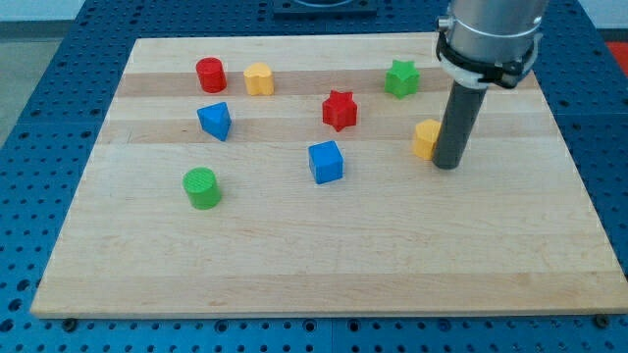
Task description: Move the green star to the yellow hexagon
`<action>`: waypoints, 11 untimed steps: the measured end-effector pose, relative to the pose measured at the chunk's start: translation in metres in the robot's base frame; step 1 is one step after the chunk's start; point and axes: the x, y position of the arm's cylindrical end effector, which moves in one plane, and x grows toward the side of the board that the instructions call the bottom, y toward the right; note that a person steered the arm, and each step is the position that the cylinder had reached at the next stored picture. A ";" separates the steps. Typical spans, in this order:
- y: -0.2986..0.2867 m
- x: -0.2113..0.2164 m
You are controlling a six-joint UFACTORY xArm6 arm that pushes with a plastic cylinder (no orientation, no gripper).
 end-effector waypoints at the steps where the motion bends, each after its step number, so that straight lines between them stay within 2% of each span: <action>1: -0.015 -0.019; 3: -0.017 -0.060; 4: 0.018 -0.080; 6: 0.019 -0.137; 8: 0.015 -0.140; 9: -0.013 -0.141; 11: -0.026 -0.137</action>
